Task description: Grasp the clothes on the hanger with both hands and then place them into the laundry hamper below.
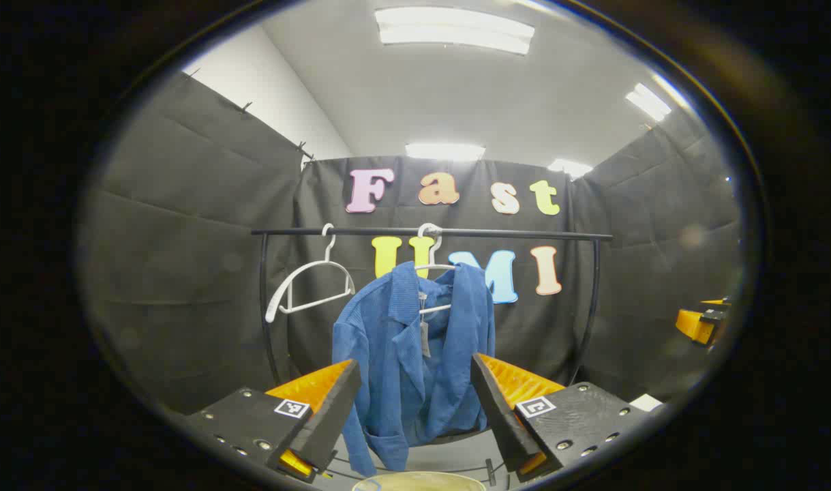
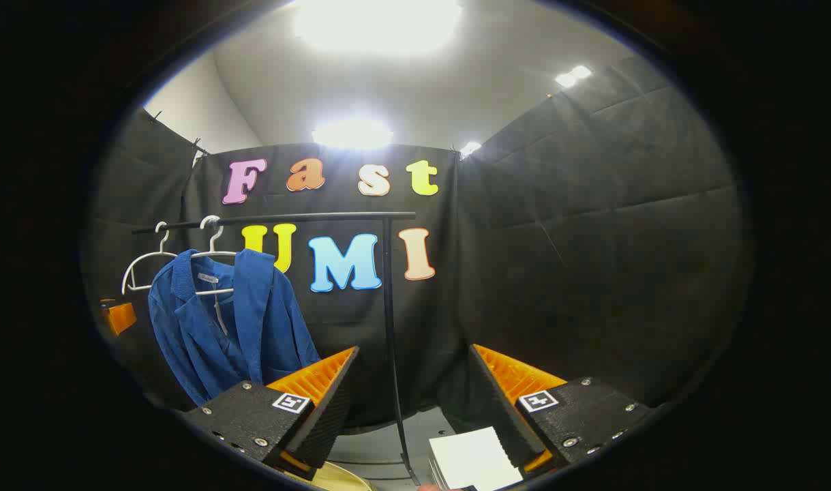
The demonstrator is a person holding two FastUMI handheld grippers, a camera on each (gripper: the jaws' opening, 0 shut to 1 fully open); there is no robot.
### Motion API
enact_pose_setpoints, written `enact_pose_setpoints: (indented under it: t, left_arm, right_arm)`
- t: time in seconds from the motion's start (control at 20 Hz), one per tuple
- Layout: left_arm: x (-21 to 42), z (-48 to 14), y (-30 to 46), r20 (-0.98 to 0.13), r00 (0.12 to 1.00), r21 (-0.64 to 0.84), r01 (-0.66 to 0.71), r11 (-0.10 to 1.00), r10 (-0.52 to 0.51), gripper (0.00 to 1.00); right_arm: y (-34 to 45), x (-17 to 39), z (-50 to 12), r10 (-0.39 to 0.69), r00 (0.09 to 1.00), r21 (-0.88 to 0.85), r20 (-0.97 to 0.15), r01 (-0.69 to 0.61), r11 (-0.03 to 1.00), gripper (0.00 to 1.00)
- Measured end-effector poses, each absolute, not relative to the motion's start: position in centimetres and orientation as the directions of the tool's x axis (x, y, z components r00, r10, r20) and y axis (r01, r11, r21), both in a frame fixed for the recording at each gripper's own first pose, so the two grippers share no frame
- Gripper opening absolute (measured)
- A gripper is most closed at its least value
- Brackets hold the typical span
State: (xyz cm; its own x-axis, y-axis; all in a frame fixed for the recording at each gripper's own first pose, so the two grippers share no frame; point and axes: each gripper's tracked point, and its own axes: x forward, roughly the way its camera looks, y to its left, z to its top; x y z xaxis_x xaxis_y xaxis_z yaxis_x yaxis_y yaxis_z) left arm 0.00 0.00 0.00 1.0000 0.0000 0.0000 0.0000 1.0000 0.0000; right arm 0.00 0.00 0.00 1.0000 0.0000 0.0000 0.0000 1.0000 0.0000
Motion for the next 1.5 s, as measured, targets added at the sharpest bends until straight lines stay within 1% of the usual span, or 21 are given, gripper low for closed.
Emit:
enact_pose_setpoints:
  t: [0.2, 0.55, 0.6, 0.85, 1.1, 1.5]
  left_arm:
    - [-0.2, -0.2, 0.2, -0.004, 1.0, 0.01, 0.006, 1.0, -0.006, 0.92]
    - [-0.8, -0.4, 1.1, -0.002, 1.0, -0.022, -0.01, 1.0, 0.01, 0.92]
    - [-0.9, -0.6, 1.2, -0.003, 1.0, -0.02, -0.015, 1.0, 0.015, 0.92]
    - [-1.5, -1.2, 1.8, -0.017, 1.0, -0.021, -0.025, 0.999, 0.025, 0.92]
    - [-2.8, -1.5, 3.6, -0.027, 0.998, -0.038, -0.055, 0.998, 0.054, 0.93]
    - [-5.3, -2.2, 8.5, -0.052, 0.986, -0.066, -0.164, 0.984, 0.161, 0.96]
  right_arm:
    - [0.7, 0.1, 0.2, 0.014, 1.0, -0.002, 0.0, -0.014, 1.0, 0.95]
    - [1.6, -0.4, 0.3, 0.039, 0.999, -0.015, -0.003, -0.039, 0.999, 0.95]
    - [1.9, -0.4, 0.1, 0.047, 0.999, -0.013, -0.008, -0.047, 0.999, 0.94]
    - [3.7, -0.7, -0.1, 0.09, 0.996, -0.005, -0.023, -0.09, 0.996, 0.95]
    - [7.1, -0.5, -0.1, 0.155, 0.987, -0.025, -0.033, -0.156, 0.987, 0.95]
    - [14.9, 0.6, 0.6, 0.31, 0.949, -0.032, -0.056, -0.312, 0.95, 0.95]
